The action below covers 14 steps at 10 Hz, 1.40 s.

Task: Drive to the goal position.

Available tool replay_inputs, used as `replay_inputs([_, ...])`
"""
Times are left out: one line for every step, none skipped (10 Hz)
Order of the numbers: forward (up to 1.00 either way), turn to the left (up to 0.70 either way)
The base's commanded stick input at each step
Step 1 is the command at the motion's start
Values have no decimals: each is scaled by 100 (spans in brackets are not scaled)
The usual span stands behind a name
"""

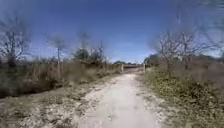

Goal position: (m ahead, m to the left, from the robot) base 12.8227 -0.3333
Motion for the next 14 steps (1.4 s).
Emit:
replay_inputs([70,0])
replay_inputs([70,0])
replay_inputs([70,0])
replay_inputs([70,0])
replay_inputs([70,0])
replay_inputs([70,0])
replay_inputs([70,0])
replay_inputs([70,0])
replay_inputs([70,0])
replay_inputs([70,0])
replay_inputs([70,0])
replay_inputs([70,0])
replay_inputs([70,0])
replay_inputs([70,0])
